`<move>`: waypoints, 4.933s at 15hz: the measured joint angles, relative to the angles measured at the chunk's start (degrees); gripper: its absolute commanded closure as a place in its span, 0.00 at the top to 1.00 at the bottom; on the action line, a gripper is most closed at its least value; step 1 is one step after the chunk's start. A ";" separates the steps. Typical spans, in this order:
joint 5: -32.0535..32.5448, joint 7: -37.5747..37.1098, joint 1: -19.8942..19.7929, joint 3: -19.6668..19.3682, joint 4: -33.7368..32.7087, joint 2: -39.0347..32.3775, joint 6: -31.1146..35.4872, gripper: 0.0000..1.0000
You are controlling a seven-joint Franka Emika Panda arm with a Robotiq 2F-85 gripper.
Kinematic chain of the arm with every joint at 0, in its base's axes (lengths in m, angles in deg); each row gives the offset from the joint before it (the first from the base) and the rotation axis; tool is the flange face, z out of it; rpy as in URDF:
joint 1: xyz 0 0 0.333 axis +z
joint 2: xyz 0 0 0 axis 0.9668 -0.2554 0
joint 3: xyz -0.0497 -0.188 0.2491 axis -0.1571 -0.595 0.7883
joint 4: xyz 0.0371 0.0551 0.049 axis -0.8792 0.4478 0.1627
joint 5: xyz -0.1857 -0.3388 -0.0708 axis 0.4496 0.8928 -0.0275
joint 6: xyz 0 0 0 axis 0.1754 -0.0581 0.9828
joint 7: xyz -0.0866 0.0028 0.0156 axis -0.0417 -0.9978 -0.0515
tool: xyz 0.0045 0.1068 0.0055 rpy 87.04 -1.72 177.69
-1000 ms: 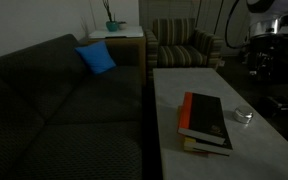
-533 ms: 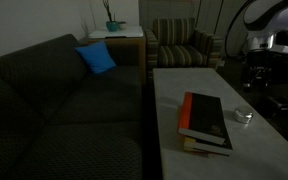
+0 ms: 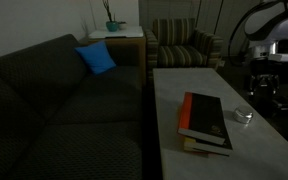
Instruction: Put the lid of the silver thing on the table
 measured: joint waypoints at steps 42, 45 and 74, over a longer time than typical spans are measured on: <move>-3.00 -16.31 -3.03 -0.37 15.25 -0.05 46.94 1.00; -3.15 -16.23 -3.22 0.36 16.66 -0.07 49.35 1.00; -3.78 -10.06 -4.84 2.94 20.50 -0.06 49.32 1.00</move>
